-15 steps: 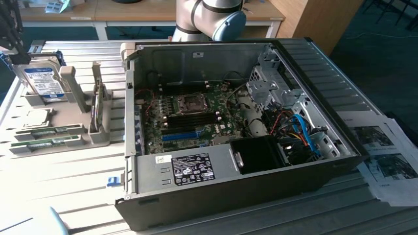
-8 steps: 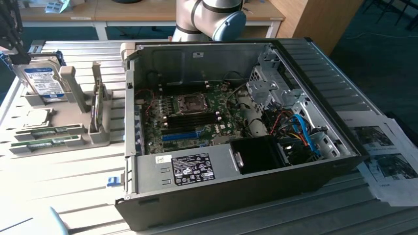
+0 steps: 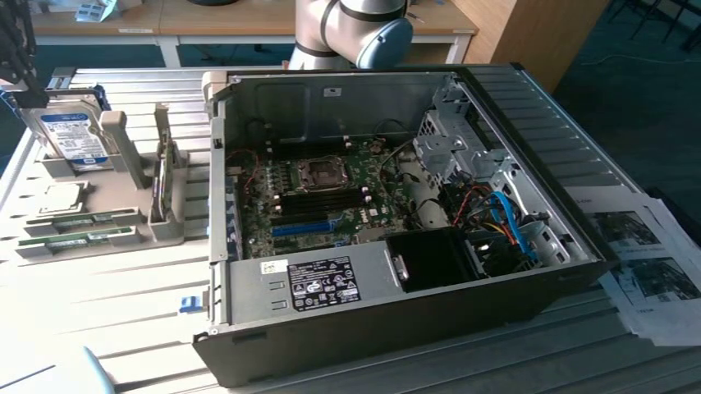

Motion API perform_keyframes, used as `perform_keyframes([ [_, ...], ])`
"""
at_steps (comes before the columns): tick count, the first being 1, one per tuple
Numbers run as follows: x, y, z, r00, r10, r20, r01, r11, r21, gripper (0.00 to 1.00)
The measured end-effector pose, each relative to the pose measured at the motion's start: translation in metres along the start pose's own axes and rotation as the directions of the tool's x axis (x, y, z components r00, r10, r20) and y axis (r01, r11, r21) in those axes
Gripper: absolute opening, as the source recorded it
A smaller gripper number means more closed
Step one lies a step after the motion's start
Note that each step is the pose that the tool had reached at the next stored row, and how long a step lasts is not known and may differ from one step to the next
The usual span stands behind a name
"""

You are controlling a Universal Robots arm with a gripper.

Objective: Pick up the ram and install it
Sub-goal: 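Pick up the ram and move it above insertion slot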

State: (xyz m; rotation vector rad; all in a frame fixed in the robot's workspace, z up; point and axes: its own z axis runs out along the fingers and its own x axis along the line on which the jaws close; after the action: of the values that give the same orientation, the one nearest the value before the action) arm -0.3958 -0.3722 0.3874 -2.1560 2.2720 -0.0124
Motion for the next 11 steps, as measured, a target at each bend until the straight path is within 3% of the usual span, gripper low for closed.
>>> perform_keyframes([
  [2,-0.0001,0.0,0.0001,1.0,0.0,-0.0004,0.0,0.9998,-0.0182,0.1],
  [3,-0.0001,0.0001,0.0001,1.0,0.0,-0.0006,0.0,0.9997,-0.0237,0.1],
  [5,-0.0001,0.0,0.0,1.0,0.0,-0.0006,0.0,0.9997,-0.0242,0.1],
  [7,-0.0001,0.0,0.0,0.9991,-0.042,-0.0001,0.042,0.9988,-0.0244,0.1],
  [11,-0.0001,0.0001,0.0,0.9988,-0.05,0.0,0.05,0.9984,-0.0247,0.1],
])
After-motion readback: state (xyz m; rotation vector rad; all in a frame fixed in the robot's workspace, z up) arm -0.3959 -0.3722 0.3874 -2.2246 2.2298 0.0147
